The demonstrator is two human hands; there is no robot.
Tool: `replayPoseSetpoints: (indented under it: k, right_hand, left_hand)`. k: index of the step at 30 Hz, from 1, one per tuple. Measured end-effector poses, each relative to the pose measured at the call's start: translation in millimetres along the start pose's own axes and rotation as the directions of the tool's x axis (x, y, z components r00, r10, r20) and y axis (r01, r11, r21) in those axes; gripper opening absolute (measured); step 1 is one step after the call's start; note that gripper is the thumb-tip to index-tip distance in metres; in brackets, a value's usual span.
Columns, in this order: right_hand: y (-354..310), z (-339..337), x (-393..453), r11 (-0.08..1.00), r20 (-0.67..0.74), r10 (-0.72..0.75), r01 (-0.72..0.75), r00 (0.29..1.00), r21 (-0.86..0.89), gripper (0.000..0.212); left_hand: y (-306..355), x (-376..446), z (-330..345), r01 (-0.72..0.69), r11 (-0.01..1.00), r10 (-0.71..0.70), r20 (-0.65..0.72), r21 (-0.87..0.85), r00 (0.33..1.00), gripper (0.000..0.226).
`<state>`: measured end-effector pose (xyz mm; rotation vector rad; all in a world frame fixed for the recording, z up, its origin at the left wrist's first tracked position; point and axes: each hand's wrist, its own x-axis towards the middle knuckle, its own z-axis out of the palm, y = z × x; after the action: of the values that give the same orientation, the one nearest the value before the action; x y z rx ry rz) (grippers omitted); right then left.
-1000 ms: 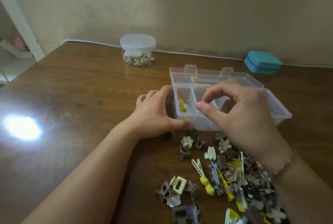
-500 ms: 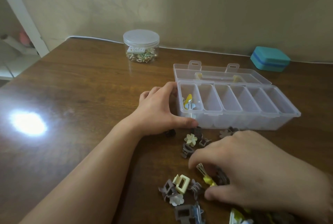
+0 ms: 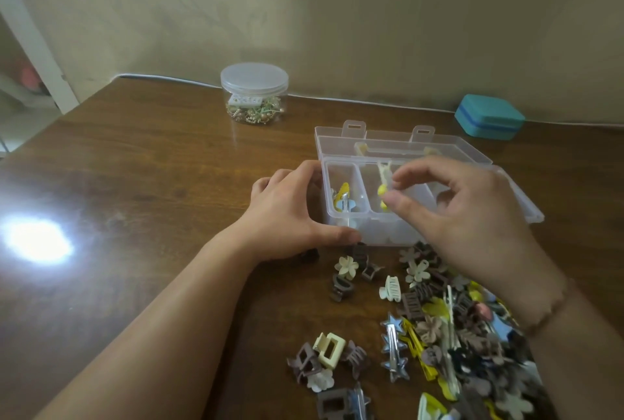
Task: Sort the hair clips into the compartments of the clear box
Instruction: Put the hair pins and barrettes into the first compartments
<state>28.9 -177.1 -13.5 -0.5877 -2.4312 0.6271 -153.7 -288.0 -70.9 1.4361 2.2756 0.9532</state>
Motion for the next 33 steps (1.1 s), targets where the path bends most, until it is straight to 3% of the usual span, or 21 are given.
replayPoseSetpoints:
  k: [3,5,7,9,11,13,22,24,27,29,31,33]
  right_hand:
    - [-1,-3,-5,0.996,0.026,-0.070,0.071,0.997,-0.055,0.013]
    - [-7,-10,-9,0.970,0.148,-0.202,0.219,0.968,-0.110,0.013]
    - [-12,-19,-13,0.933,0.421,-0.260,0.338,0.869,-0.121,0.014]
    - [-18,-25,-17,0.934,0.710,-0.181,0.344,0.680,-0.092,0.019]
    - [-21,-25,-21,0.905,0.838,-0.132,0.410,0.529,-0.117,0.029]
    - [-27,-19,-22,0.869,0.865,-0.080,0.459,0.496,-0.183,0.032]
    - [-18,-8,-22,0.846,0.822,-0.173,0.510,0.543,-0.159,0.024]
    - [-14,-14,-19,0.881,0.760,-0.232,0.463,0.607,-0.101,0.018]
    - [-11,-22,-14,0.970,0.459,-0.244,0.207,0.854,0.131,0.014]
    - [-10,-21,-9,0.954,0.161,-0.104,0.053,0.981,0.294,0.012]
    - [-7,-13,-1,0.948,-0.067,0.033,-0.010,0.997,0.318,0.011]
    - [-5,-6,5,0.972,-0.142,0.082,-0.048,0.987,0.229,0.011]
  left_hand:
    - [0,-1,0,-0.002,1.000,0.002,0.000,-0.001,1.000,0.087]
    - [-2,0,0,-0.001,1.000,0.001,0.000,0.004,1.000,0.089]
    - [-3,1,1,-0.004,1.000,0.004,-0.001,0.010,1.000,0.090]
    - [-3,1,1,0.001,1.000,-0.001,0.002,0.012,1.000,0.090]
    - [-2,1,1,0.007,1.000,-0.007,0.004,0.014,1.000,0.090]
    - [-1,0,0,0.006,1.000,-0.006,0.003,0.014,1.000,0.090]
    - [-3,1,1,0.001,1.000,-0.001,-0.003,0.011,1.000,0.090]
    - [-4,1,1,0.002,1.000,-0.002,-0.006,0.011,1.000,0.093]
    - [-5,2,2,-0.006,1.000,0.006,-0.004,0.009,1.000,0.093]
    - [-4,1,1,-0.007,1.000,0.007,0.003,0.003,1.000,0.091]
    - [-3,1,0,-0.004,1.000,0.004,0.004,-0.006,1.000,0.090]
    - [-3,0,0,0.001,1.000,-0.001,0.006,-0.009,1.000,0.089]
